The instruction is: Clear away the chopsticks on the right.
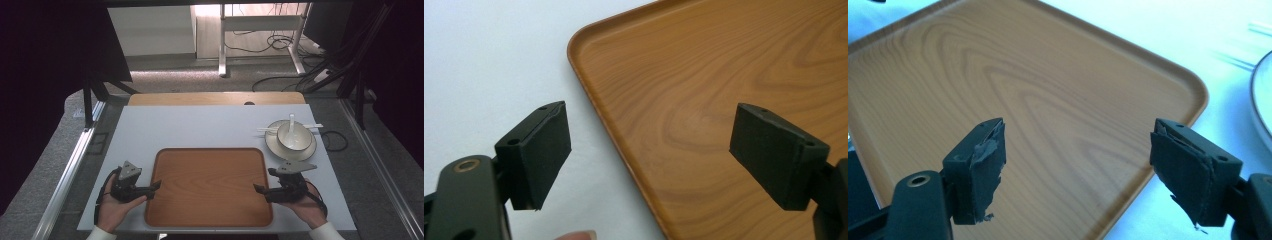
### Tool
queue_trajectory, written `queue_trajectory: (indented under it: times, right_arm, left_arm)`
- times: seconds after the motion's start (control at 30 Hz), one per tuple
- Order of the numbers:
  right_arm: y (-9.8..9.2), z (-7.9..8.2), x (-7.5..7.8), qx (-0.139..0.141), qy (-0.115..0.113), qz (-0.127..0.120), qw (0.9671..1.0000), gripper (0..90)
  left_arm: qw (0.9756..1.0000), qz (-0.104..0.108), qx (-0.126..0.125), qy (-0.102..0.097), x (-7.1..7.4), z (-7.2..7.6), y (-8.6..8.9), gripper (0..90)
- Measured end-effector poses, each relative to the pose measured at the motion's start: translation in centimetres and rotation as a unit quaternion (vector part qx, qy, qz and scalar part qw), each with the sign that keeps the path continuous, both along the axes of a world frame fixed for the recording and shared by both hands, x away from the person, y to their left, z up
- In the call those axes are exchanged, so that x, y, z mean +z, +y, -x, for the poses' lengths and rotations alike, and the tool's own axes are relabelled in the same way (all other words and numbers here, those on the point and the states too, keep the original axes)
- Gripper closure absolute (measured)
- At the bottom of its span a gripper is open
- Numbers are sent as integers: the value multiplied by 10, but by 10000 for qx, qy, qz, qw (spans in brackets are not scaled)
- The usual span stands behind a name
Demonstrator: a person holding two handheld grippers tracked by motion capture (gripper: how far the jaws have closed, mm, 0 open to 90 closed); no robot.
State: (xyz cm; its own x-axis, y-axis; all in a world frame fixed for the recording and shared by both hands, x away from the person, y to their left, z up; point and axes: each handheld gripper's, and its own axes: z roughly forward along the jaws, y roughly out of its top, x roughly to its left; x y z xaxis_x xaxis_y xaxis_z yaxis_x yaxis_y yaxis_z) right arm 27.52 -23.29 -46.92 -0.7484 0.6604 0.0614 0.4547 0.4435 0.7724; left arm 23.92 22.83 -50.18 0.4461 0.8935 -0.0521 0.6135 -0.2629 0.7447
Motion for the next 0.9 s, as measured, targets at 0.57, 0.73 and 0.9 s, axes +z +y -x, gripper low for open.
queue_trajectory:
  times: [0.57, 0.73, 0.9]
  right_arm:
    - [-3, 0, 7, 105, -6, 121, 9999, 267]
    - [-1, -1, 10, 179, -7, 151, 9997, 279]
    - [-5, -4, 15, 141, 1, 134, 9998, 295]
  left_arm:
    - [9999, -85, -33, -97, 1, 5, -3, 166]
    - [9999, -81, 17, -117, 1, 6, 0, 167]
    - [9999, -89, 14, -126, 0, 6, 1, 168]
